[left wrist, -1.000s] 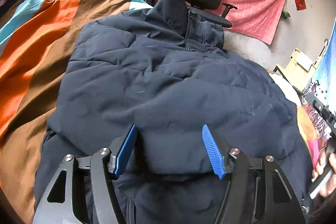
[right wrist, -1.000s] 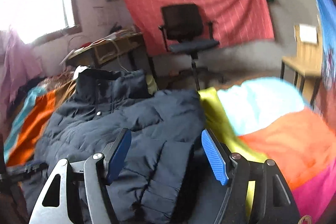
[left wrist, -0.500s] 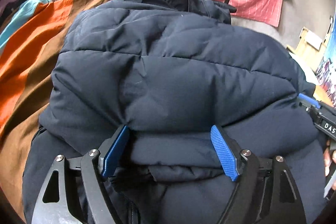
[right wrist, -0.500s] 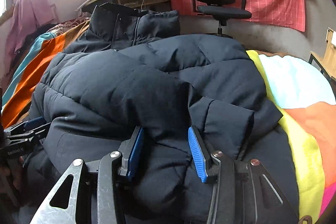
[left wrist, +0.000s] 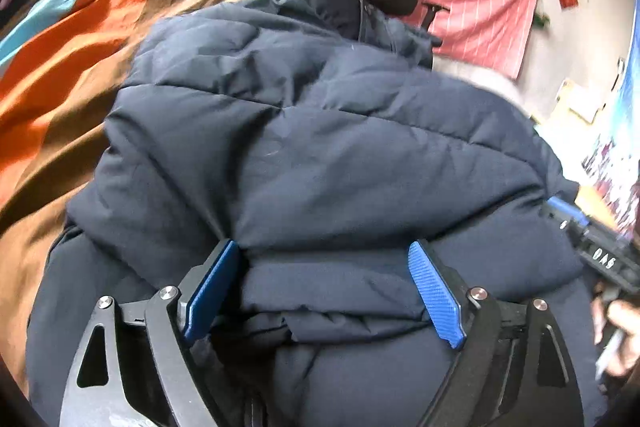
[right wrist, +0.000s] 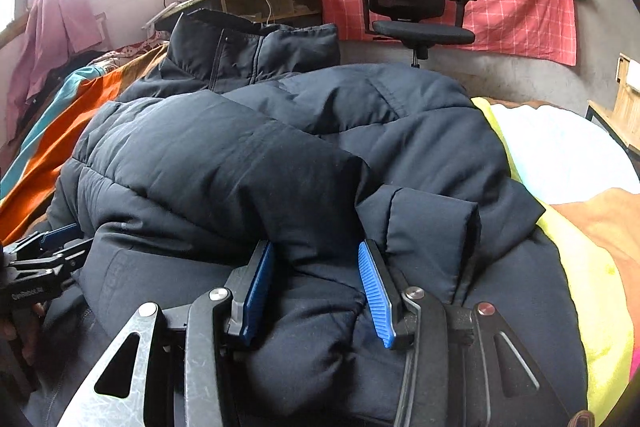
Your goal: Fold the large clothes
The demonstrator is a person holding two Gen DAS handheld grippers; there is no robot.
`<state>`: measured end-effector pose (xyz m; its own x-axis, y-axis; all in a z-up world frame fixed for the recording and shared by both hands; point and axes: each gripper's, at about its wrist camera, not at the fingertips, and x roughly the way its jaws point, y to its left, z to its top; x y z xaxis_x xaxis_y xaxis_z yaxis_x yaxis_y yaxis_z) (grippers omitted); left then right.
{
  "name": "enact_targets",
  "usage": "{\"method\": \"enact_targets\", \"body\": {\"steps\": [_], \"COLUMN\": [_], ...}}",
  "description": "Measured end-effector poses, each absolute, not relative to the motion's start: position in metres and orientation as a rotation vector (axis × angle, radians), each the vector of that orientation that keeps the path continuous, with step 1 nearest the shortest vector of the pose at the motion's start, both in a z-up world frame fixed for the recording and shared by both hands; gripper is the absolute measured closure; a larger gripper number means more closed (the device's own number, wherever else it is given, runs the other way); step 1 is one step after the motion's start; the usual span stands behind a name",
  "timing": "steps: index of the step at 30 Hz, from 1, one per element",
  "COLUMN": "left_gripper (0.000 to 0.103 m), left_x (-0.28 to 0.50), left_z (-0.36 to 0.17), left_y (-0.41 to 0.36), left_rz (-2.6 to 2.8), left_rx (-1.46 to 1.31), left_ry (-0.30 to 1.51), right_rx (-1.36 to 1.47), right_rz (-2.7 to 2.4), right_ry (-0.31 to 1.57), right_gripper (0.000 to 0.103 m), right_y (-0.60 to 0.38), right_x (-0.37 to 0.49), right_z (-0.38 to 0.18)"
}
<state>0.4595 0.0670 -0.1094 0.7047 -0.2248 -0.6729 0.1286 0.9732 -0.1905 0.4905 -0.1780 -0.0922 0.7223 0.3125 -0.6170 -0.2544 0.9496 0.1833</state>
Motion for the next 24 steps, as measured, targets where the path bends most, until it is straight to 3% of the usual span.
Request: {"method": "enact_targets", "body": {"steps": [2,4,6,7,19,24], "left_gripper": [0.020,0.020,0.020,0.020,0.020,0.020], "left_x": [0.445,0.425,0.410,0.400,0.315,0.297], "left_z": [-0.101,-0.095,-0.093,-0.091,-0.078,-0.080], "left_y": [0.077,0.088,0.096,0.100,0.106,0.104], "left_rz": [-0.184,-0.206,-0.207,-0.208,-0.236,-0.241], "left_rx": [-0.199,-0.264,-0.286,-0.281,-0.234,-0.234], "left_ry": [0.776,0.786,0.826,0.852,0.907,0.961], "right_rx": [0.085,0.105,0.132,0.133,0.260,0.266], "right_rz": [0.310,0.327,0.348,0.333,0.229,0.188], "right_ry": [0.683,0.678,0.679,0.683,0.821,0.882], "right_gripper": [0.058,0.046,0.018,0.015,0.013,0.007], "right_y": [-0.178,-0.181,-0.184,-0.185,-0.218,-0.225], "right_x": [0.486,0.479,0.473,0.468,0.368,0.336], "right_z": [-0.090,-0.086,-0.080,-0.077,-0.064,-0.053]}}
